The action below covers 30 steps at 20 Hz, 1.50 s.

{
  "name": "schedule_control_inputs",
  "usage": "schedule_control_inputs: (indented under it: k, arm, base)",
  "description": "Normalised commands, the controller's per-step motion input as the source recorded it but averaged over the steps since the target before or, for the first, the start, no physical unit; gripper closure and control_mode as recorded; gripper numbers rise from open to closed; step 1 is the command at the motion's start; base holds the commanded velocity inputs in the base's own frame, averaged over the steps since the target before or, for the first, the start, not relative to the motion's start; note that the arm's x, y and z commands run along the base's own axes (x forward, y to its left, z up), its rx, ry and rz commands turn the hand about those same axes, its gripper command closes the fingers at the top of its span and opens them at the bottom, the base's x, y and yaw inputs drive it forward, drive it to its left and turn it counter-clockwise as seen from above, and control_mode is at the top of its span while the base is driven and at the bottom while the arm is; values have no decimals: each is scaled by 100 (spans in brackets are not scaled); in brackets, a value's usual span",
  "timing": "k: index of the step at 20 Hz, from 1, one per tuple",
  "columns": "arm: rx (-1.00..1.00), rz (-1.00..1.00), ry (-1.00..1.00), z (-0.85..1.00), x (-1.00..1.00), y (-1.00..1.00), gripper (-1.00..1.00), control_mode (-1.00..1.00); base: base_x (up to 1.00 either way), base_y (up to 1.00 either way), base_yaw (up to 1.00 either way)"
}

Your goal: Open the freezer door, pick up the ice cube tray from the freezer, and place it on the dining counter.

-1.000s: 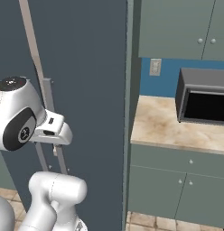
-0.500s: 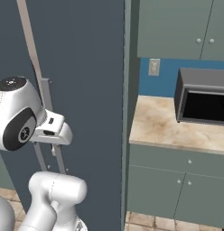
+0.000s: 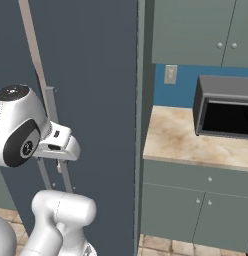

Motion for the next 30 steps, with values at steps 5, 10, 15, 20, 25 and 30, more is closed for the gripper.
schedule_control_inputs:
  k: [5,10,15,20,25,30]
  arm:
    - [0,0,0,0,0,0,-100,-100]
    - [0,0,0,0,0,1,-100,-100]
    - [0,0,0,0,10,35,-100,-100]
    - [0,0,0,0,13,60,-100,-100]
    - [0,0,0,0,0,69,-100,-100]
    - [0,0,0,0,0,61,-100,-100]
  base:
    - [0,0,0]
    - [0,0,0]
    - [0,0,0]
    - [0,0,0]
    - [0,0,0]
    - [0,0,0]
